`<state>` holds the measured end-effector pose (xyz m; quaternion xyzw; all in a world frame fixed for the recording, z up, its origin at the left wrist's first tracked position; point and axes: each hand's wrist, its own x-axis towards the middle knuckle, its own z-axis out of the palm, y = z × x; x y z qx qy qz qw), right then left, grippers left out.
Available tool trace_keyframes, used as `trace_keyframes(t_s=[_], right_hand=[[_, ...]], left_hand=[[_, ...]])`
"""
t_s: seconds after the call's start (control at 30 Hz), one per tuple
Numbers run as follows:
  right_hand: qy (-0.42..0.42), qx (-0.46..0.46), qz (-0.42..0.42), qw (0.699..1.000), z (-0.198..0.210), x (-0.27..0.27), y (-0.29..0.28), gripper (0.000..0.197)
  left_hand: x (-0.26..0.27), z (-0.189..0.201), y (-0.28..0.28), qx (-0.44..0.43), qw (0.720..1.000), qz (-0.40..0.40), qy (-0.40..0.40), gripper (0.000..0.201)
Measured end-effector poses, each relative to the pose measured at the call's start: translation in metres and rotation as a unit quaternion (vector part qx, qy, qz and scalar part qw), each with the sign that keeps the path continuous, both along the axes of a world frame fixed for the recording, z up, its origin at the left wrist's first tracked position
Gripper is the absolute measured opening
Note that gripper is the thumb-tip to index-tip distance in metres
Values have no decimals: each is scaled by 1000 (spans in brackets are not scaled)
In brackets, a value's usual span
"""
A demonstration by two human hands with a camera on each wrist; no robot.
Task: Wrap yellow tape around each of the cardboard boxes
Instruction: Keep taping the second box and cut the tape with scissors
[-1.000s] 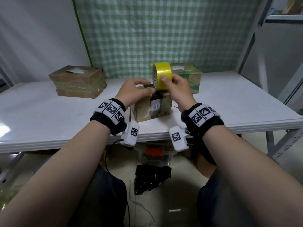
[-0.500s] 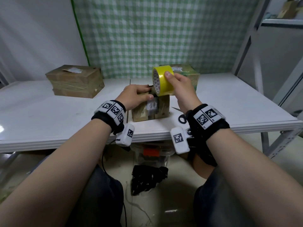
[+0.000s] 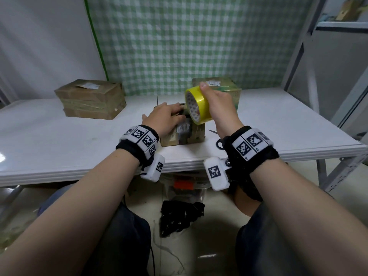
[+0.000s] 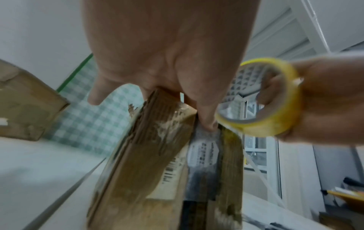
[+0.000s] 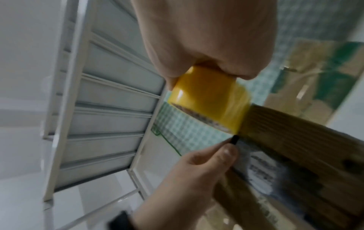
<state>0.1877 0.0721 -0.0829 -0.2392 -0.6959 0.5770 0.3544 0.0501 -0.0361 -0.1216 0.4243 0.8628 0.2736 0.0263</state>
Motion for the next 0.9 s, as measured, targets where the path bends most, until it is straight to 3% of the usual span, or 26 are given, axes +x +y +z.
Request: trace_keyframes(t_s=[0.07, 0.17, 0.27, 0.53, 0.67, 0.77, 0.8, 0.9], right_hand=[[6, -10, 1, 1000, -1, 3, 2, 54], [-19, -10, -15, 1000, -6, 8, 4, 78], [-41, -21, -12, 999, -6, 13, 4, 85], [-74, 12, -33, 997, -1, 19, 1, 68], [-77, 0, -46, 996, 10, 25, 0, 35], [-85, -3, -38, 996, 7, 29, 4, 56], [-100, -3, -31, 994, 7, 31, 3, 55], [-164, -7, -6, 986, 4, 36, 6, 29]], left_hand=[[0, 0, 0, 11, 1000, -2, -10, 64], [3, 3, -1, 26, 999, -11, -33, 54], [0, 0, 0, 53, 998, -16, -44, 51], [-3, -3, 0, 71, 996, -20, -59, 57], [0, -1, 0, 83, 994, -20, -69, 63], [-3, -2, 2, 86, 994, -19, -71, 69], [-4, -2, 2, 88, 993, -17, -72, 72], [-5, -2, 3, 94, 993, -14, -72, 69]])
